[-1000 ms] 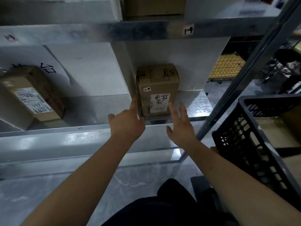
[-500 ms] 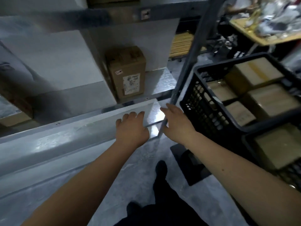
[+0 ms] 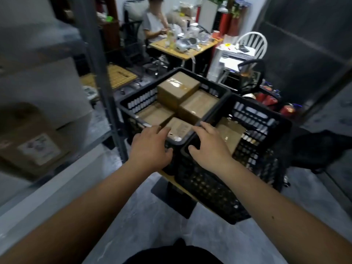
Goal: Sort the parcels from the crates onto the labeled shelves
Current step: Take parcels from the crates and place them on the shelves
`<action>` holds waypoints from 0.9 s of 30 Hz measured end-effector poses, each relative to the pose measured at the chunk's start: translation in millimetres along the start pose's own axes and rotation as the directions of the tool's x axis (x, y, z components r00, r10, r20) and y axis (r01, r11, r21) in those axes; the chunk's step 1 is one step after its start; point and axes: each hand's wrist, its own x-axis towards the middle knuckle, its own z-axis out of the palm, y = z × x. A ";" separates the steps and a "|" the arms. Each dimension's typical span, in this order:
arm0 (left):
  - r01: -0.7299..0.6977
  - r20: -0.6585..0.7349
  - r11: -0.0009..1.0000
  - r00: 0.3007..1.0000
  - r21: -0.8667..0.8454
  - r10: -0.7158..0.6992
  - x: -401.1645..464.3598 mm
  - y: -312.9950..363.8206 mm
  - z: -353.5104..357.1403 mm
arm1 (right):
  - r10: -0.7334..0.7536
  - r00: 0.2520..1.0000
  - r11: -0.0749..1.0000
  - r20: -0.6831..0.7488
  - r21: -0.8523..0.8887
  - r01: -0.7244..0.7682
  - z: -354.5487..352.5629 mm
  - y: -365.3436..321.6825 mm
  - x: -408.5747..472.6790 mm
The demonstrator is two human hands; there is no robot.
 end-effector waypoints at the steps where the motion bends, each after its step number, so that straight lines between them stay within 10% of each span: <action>1: -0.043 0.010 0.999 0.999 -0.006 0.043 9.8 14.8 5.2 | 0.043 0.999 0.999 0.000 0.022 -0.043 -2.8 16.9 -0.7; 11: -0.295 0.171 0.944 0.932 -0.145 0.318 90.7 123.8 63.0 | 0.320 0.943 0.945 0.092 0.038 -0.324 1.1 156.1 6.6; 27: -0.093 0.673 0.989 0.725 -0.116 0.147 194.7 160.0 177.9 | 0.616 0.750 0.769 0.239 0.024 -0.639 71.8 217.0 82.1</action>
